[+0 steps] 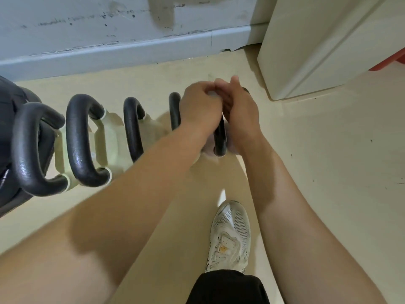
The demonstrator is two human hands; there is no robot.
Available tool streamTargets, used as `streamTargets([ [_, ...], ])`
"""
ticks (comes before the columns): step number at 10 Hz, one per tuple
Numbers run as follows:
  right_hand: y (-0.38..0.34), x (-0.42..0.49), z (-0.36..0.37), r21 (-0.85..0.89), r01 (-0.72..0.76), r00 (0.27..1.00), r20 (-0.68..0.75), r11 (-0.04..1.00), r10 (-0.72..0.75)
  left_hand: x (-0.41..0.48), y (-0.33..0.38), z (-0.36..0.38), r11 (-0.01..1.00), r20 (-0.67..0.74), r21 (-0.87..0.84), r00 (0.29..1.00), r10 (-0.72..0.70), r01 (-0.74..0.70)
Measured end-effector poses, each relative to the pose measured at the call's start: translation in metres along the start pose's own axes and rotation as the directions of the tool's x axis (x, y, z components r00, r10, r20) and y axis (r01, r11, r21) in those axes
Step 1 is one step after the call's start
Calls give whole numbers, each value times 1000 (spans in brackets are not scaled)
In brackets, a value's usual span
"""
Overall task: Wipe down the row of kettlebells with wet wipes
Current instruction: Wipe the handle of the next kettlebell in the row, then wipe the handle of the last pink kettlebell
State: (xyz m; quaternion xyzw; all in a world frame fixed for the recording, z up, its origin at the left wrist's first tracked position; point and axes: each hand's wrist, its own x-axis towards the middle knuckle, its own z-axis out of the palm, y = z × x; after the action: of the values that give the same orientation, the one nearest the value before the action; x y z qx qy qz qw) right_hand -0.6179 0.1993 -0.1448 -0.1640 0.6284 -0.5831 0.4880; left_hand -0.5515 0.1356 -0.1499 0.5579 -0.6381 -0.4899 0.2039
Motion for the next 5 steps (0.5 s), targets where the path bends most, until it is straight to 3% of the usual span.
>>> streamTargets([
  [1, 21, -22, -6, -165, 165, 983, -50, 972, -176, -35, -24, 5, 964, -79, 211, 980, 181, -161],
  [2, 49, -50, -16, -245, 215, 968, -72, 945, -239, -82, -49, 16, 979, -61, 179, 992, 108, -95],
  [4, 72, -76, -34, -131, 117, 948, -279, 984, -150, -105, -57, 20, 997, -108, -2, 991, -76, 77],
  [5, 80, -77, -40, -170, 70, 946, -301, 983, -119, -99, -62, 16, 997, -96, 74, 995, -16, 23],
])
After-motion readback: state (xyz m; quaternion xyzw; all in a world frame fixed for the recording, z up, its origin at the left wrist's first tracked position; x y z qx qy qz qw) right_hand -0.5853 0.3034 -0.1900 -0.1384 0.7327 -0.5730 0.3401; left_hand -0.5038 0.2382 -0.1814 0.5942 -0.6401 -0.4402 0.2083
